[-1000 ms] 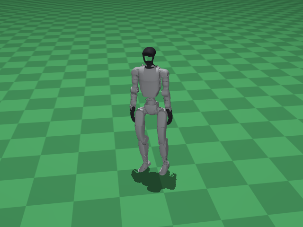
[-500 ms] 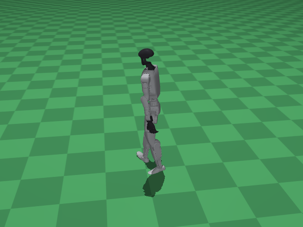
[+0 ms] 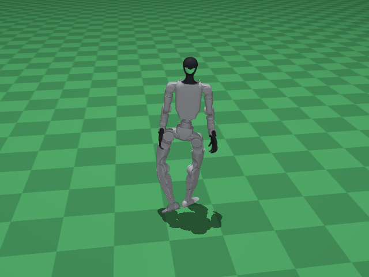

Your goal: In place motions

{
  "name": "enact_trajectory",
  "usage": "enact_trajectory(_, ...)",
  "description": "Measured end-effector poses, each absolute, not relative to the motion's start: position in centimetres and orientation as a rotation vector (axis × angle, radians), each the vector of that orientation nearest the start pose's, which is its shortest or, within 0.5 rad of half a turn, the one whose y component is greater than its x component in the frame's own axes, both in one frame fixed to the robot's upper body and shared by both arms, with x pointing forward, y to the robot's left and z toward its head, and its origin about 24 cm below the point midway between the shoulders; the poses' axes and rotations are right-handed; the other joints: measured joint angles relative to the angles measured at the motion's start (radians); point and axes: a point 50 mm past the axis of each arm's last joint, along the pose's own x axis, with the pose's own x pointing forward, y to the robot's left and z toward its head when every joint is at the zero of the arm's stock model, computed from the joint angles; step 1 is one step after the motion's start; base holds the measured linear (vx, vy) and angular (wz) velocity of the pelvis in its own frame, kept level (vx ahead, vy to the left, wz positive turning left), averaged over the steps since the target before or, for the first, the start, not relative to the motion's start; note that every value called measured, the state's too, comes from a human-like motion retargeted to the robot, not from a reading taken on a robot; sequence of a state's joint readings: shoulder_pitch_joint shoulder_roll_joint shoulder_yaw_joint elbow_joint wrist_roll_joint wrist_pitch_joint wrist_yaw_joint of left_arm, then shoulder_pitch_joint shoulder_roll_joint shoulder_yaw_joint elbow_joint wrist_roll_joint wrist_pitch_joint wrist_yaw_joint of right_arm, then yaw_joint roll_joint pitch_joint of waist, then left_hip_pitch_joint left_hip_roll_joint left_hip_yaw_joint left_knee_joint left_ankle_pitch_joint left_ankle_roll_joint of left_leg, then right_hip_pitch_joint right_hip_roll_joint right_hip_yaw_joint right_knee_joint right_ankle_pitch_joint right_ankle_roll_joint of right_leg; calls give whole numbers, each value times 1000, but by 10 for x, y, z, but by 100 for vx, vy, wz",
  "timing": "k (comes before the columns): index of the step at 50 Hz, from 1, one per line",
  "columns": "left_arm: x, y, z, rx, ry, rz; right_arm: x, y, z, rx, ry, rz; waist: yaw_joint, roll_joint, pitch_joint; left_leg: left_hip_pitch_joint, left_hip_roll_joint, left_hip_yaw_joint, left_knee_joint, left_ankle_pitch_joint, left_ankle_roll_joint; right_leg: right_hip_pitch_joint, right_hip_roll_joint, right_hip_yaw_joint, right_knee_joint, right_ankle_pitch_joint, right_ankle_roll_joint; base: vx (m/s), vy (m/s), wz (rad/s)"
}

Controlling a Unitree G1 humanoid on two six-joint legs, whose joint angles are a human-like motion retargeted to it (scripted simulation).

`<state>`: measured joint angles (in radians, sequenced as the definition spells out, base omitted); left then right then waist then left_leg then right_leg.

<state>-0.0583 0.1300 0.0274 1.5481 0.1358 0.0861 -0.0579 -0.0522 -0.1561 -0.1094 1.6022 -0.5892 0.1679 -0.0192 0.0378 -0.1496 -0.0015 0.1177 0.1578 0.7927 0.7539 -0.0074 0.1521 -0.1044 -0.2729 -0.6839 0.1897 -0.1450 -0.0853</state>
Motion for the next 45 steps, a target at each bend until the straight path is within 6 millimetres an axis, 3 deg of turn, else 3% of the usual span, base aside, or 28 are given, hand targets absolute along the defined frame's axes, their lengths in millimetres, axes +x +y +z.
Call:
enact_trajectory(2, 38, 198, -178, 169, 1560, -30, 12, -223, -173, -563, 1696, 223, 0, 21, -7, -128, -18, -182, 68, -4, -52, 2, 45, 48, -48, 29, -11, 14, -10, -154)
enact_trajectory(3, 41, 197, -178, 175, 1543, -26, 13, -223, -173, -574, 1686, 234, -16, 28, -13, -175, -30, -246, 73, -13, -50, 5, 52, 49, -68, 44, -10, 11, -11, -96)
enact_trajectory(7, 56, 196, -177, 202, 1478, -39, 25, -225, -174, -612, 1636, 270, -19, 26, -15, -245, -8, -241, -27, -69, -20, 3, 67, 85, -122, 87, -12, 5, -7, -110)
enact_trajectory(9, 60, 195, -176, 213, 1466, -55, 29, -223, -174, -619, 1622, 291, -13, 35, -17, -280, -30, -285, -134, -97, -37, 4, 87, 109, -144, 107, -9, 10, -5, -116)
enact_trajectory(14, 51, 193, -177, 204, 1502, -54, 28, -212, -176, -600, 1613, 321, -21, 97, 0, -298, -150, -656, -491, -41, -162, 72, 203, 172, -201, 129, -10, 22, -4, -96)
enact_trajectory(16, 41, 189, -179, 186, 1534, -55, 22, -209, -177, -589, 1624, 334, -29, 112, -5, -255, -200, -744, -593, 4, -164, 103, 227, 192, -205, 122, -7, 34, 8, -63)
enact_trajectory(17, 34, 186, -179, 168, 1554, -56, 18, -209, -177, -593, 1634, 348, -48, 118, -18, -242, -192, -718, -605, 7, -162, 113, 230, 194, -203, 116, -1, 40, 17, -6)
enact_trajectory(18, 30, 183, -180, 136, 1571, -52, 18, -209, -177, -612, 1642, 372, -90, 131, -32, -257, -117, -591, -587, 13, -185, 117, 233, 186, -197, 108, 5, 32, 17, 7)
enact_trajectory(20, 26, 178, -180, 91, 1595, -47, 17, -207, -177, -638, 1653, 394, -132, 130, -61, -282, -186, -725, -594, 20, -159, 101, 217, 191, -185, 98, 14, 19, 11, 3)
enact_trajectory(22, 23, 176, -180, 74, 1605, -25, 15, -199, -178, -625, 1658, 346, -152, 137, -50, -230, -193, -722, -629, 21, -145, 117, 219, 190, -165, 82, 22, 14, 7, -30)
enact_trajectory(25, 20, 178, -180, 83, 1600, -37, 10, -196, -179, -569, 1659, 310, -85, 124, -33, -171, -204, -653, -668, 30, -132, 133, 210, 258, -144, 77, 23, 21, 12, -107)
enact_trajectory(30, -4, 174, -180, 85, 1691, -63, -1, -196, -178, -602, 1720, 411, -37, 137, -111, -151, -222, -596, -703, 17, -112, 96, 202, 319, -118, 70, 40, 24, 14, -59)
enact_trajectory(33, -14, 172, -179, 20, 1732, -47, 9, -198, -178, -636, 1685, 402, -71, 153, -116, -152, -228, -592, -697, 12, -98, 95, 202, 321, -113, 69, 49, 7, 10, -9)
enact_trajectory(37, -12, 175, -178, 11, 1745, -55, 28, -196, -178, -598, 1633, 383, -95, 164, -100, -142, -233, -576, -702, 13, -87, 93, 199, 336, -104, 68, 57, 1, 7, -19)
enact_trajectory(45, -11, 181, -177, 47, 1742, -40, 38, -188, -179, -500, 1588, 386, -79, 145, -109, -144, -252, -561, -708, 25, -65, 74, 177, 346, -79, 67, 65, 7, 3, -6)
